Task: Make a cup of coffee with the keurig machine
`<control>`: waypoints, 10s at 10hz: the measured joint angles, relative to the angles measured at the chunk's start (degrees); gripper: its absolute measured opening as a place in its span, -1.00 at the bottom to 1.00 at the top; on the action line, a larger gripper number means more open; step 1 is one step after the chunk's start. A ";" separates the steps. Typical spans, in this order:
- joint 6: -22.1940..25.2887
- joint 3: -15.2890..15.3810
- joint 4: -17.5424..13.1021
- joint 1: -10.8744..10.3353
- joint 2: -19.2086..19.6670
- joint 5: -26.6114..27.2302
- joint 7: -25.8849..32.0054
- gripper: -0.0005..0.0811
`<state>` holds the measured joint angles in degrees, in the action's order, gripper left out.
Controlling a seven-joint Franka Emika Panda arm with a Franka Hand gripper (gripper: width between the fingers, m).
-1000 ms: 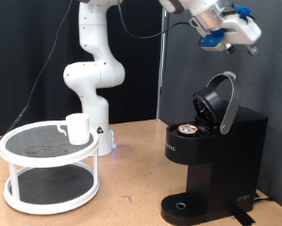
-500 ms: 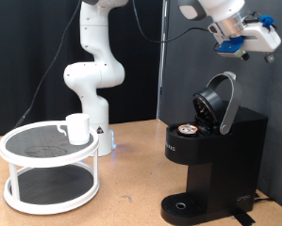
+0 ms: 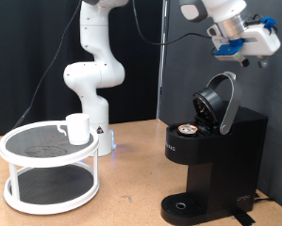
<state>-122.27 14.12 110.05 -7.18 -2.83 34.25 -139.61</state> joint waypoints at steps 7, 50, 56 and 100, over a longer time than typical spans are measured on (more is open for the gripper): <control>2.71 -3.25 4.90 3.52 -3.58 -0.11 2.85 -0.98; 2.54 -16.92 36.33 16.04 -20.45 15.80 32.20 -0.99; 20.65 -20.80 36.92 18.71 -24.11 7.60 29.64 -0.99; 22.08 -46.43 39.16 29.86 -18.63 -12.52 45.85 0.73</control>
<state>-100.20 -32.31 149.21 22.68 -21.47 21.73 -93.77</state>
